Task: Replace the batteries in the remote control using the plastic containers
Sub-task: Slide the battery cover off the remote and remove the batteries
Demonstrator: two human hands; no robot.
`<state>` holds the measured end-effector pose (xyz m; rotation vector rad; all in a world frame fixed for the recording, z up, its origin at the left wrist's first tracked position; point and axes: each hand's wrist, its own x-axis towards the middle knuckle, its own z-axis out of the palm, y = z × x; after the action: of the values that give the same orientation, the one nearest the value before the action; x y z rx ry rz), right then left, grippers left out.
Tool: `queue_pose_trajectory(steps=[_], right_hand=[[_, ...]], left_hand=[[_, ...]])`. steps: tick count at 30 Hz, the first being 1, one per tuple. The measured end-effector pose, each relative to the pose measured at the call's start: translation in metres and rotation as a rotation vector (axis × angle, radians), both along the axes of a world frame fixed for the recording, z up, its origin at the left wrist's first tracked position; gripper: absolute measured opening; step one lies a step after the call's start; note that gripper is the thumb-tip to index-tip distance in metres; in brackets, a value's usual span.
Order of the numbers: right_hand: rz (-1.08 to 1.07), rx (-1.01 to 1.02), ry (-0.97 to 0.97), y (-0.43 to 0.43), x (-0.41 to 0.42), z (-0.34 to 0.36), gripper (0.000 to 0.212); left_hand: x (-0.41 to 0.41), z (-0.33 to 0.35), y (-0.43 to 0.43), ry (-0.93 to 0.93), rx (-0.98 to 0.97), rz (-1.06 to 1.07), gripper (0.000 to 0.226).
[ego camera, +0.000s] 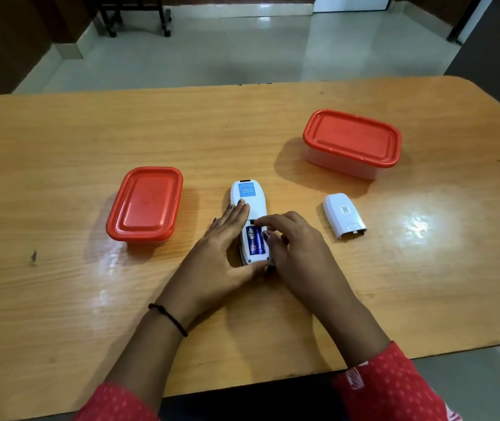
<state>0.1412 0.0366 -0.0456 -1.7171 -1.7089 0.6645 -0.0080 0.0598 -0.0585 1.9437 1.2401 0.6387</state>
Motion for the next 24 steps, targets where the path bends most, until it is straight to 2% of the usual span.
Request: queue_pose_trajectory(steps=[10, 20, 24], right_hand=[[-0.008, 0.045, -0.148, 0.007, -0.016, 0.001, 0.017], [0.032, -0.028, -0.183, 0.011, -0.025, 0.011, 0.019], [0.034, -0.047, -0.136, 0.007, -0.026, 0.003, 0.01]], left_hand=[[0.001, 0.004, -0.001, -0.101, -0.078, 0.087, 0.087], [0.0, 0.002, 0.001, -0.113, -0.098, 0.078, 0.09], [0.0, 0.003, 0.001, -0.101, -0.092, 0.075, 0.09]])
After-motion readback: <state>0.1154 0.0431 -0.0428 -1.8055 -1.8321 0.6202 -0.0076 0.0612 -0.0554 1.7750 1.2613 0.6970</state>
